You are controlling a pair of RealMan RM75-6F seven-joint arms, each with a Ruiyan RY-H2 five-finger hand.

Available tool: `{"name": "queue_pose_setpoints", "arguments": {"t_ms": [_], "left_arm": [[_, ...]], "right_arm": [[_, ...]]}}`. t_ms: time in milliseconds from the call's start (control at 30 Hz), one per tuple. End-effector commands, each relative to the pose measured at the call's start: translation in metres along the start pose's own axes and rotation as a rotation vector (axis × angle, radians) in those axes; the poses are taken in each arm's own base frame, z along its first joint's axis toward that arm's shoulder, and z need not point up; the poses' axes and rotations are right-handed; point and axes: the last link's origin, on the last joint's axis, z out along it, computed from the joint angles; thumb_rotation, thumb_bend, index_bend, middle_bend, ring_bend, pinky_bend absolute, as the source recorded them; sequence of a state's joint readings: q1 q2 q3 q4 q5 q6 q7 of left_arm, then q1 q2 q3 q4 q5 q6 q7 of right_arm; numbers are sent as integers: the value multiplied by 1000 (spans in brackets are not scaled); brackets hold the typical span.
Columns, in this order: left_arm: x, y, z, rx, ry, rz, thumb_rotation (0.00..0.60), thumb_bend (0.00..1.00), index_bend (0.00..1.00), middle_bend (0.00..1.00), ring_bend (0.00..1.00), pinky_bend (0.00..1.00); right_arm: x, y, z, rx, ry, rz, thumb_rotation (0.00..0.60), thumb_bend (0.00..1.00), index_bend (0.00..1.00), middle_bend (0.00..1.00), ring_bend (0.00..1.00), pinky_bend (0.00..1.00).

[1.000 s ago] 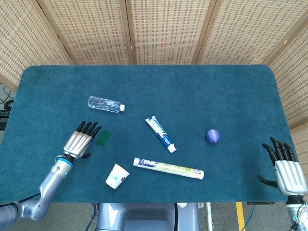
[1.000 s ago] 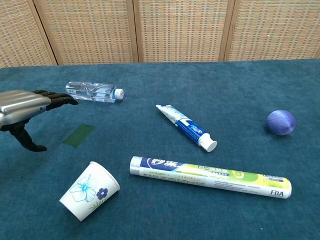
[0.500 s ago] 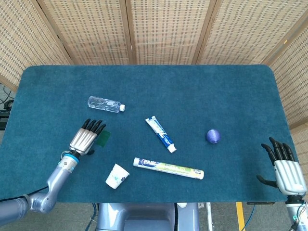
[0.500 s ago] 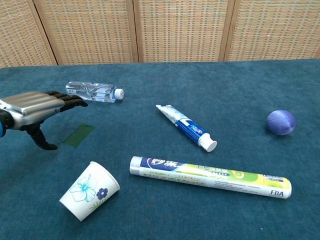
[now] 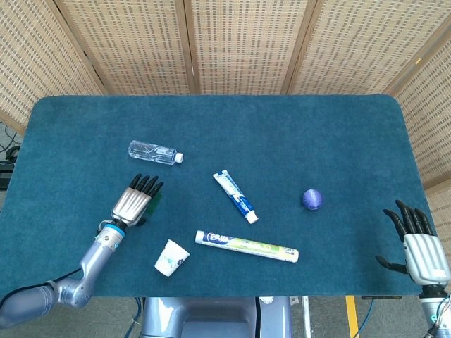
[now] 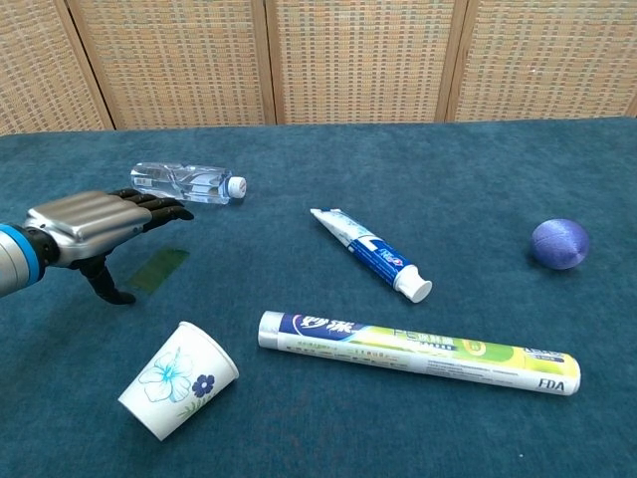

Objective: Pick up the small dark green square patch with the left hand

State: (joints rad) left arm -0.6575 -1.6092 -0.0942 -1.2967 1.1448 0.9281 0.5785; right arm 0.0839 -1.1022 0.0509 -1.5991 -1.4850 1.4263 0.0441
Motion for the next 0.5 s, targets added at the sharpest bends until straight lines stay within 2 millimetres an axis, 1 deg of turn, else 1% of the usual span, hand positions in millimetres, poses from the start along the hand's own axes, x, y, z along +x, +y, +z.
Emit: {"name": "queue_pose_setpoints", "arguments": {"t_ms": [33, 500], "left_arm": [[1, 1, 1, 1, 4, 1, 600, 220, 0, 0, 0, 0], [1, -2, 7, 14, -4, 11, 600, 221, 0, 0, 0, 0]], "right_arm": [[0, 0, 0, 2, 1, 2, 600, 131, 124, 0, 0, 0], [1, 2, 0, -3, 6, 9, 600, 131, 124, 0, 0, 0]]}}
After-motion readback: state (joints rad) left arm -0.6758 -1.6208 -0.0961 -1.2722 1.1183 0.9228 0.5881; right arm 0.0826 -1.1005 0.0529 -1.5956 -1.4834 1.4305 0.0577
